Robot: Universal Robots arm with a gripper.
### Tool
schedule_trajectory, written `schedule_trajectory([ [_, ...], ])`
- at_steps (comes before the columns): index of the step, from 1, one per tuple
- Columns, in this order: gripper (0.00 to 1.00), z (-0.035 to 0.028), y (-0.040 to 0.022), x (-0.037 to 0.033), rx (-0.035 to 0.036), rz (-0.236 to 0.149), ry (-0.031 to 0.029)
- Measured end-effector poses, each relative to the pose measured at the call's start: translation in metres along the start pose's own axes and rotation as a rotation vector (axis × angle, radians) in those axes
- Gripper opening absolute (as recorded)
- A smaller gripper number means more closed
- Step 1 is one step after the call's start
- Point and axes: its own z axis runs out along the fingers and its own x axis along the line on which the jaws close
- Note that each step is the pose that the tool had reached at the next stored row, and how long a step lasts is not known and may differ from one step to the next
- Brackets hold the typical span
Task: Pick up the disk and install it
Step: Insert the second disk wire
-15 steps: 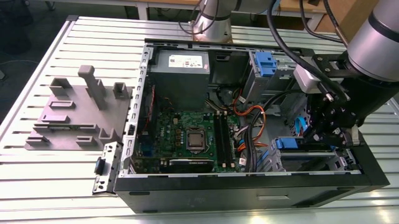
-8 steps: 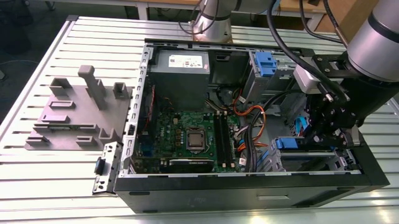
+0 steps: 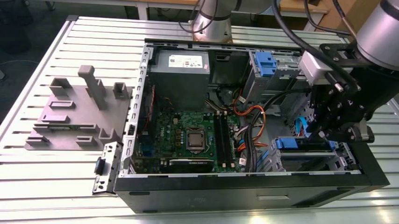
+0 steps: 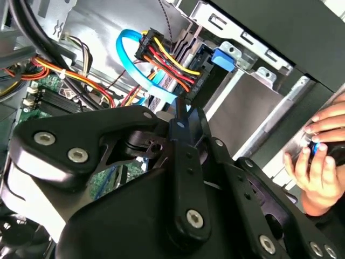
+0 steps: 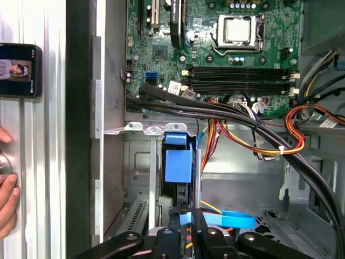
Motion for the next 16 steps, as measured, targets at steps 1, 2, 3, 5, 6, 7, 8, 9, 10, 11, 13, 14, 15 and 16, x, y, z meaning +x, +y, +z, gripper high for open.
schedule_trajectory([
  [1, 0.23, -0.0014, -0.0003, -0.0001, -0.0014, 0.0, 0.0002],
  [2, 0.23, -0.0013, -0.0003, 0.0, -0.0019, 0.0, -0.0001],
  [3, 0.23, -0.0013, -0.0002, 0.0, -0.002, 0.0, -0.0001],
  [5, 0.15, -0.0013, -0.0002, 0.0, -0.0022, 0.0, -0.0002],
  [6, 0.15, -0.0014, -0.0002, 0.0, -0.0022, 0.0, -0.0001],
  [7, 0.11, -0.0014, -0.0002, 0.0, -0.0023, 0.0, -0.0001],
  [8, 0.11, -0.0014, -0.0002, 0.0, -0.0023, 0.0, 0.0],
  [9, 0.11, -0.0014, -0.0002, 0.0, -0.0024, 0.0, 0.0],
  [10, 0.11, -0.0014, -0.0002, 0.0, -0.0024, 0.0, 0.0],
  [11, 0.11, -0.0014, -0.0002, 0.0, -0.0025, 0.0, 0.0],
  [13, 0.11, -0.0014, -0.0002, 0.0, -0.0027, 0.0, 0.0],
  [14, 0.11, -0.0014, -0.0002, 0.0, -0.0028, 0.0, 0.0],
  [15, 0.11, -0.0014, -0.0003, 0.0, -0.0029, 0.0, 0.0],
  [16, 0.11, -0.0014, -0.0002, 0.0, -0.0029, 0.0, 0.0],
])
